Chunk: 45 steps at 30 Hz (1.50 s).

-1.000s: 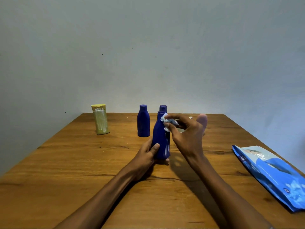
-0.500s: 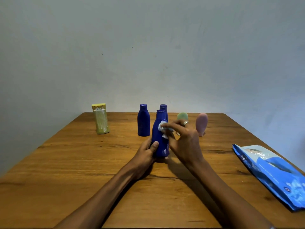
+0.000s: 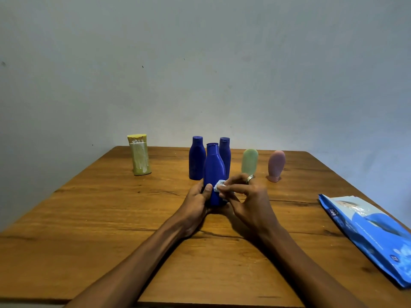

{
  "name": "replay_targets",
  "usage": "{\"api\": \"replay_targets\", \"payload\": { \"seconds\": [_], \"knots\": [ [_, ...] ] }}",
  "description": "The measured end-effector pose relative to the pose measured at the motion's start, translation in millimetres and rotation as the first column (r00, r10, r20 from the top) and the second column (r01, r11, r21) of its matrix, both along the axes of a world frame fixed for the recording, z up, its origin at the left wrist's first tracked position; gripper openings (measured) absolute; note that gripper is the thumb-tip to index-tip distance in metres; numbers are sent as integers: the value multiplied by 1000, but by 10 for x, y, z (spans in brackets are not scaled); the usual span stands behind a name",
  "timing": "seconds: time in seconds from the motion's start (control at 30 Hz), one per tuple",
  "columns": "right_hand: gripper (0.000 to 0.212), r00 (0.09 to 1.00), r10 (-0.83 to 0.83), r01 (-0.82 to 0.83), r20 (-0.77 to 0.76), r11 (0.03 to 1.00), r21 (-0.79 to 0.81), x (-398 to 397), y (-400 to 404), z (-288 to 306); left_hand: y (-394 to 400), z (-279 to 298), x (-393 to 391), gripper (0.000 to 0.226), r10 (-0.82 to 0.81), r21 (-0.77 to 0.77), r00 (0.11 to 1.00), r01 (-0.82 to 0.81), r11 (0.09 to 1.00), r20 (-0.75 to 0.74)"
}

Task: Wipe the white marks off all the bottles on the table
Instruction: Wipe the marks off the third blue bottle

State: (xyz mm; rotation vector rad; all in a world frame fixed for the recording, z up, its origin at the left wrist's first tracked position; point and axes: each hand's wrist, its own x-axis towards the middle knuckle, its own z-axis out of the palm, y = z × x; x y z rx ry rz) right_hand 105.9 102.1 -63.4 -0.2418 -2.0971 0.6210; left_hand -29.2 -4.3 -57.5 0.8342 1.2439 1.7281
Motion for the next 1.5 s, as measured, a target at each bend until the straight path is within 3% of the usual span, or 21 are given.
{"api": "replay_targets", "payload": {
  "seconds": [0.27,0.47,0.6,0.7,1.0,1.07,1.2,1.33,1.5],
  "knots": [
    [31,988,-113,103,-102,990,-99,-55,-94,13,6,3,45,30,-12,-20,999,11,1000,-45],
    [31,994,-14,6,108,998,70,-33,-139,-108,1,0,-59,29,134,-11,990,-134,991,-32],
    [19,998,-64,63,-7,990,-130,-49,-157,-68,12,12,-63,31,163,-20,986,-163,986,33],
    [13,992,-120,110,-41,977,-184,-48,-166,-31,19,16,-42,32,173,-17,985,-172,985,23],
    [24,990,-48,47,134,999,15,-66,-192,-103,12,22,-43,34,180,13,978,-182,983,108],
    [24,993,-33,35,117,999,-20,-55,-209,-77,22,14,-45,34,175,20,973,-180,983,149],
    [18,999,-31,32,10,971,-236,-61,-228,-56,27,7,-51,30,159,49,968,-171,984,197],
    [16,1000,-28,29,8,922,-386,-39,-203,-42,4,25,-25,26,127,66,967,-145,987,219],
    [18,999,2,13,51,956,-295,-41,-244,-43,-10,46,-9,22,115,89,962,-140,986,247]
  ]
}}
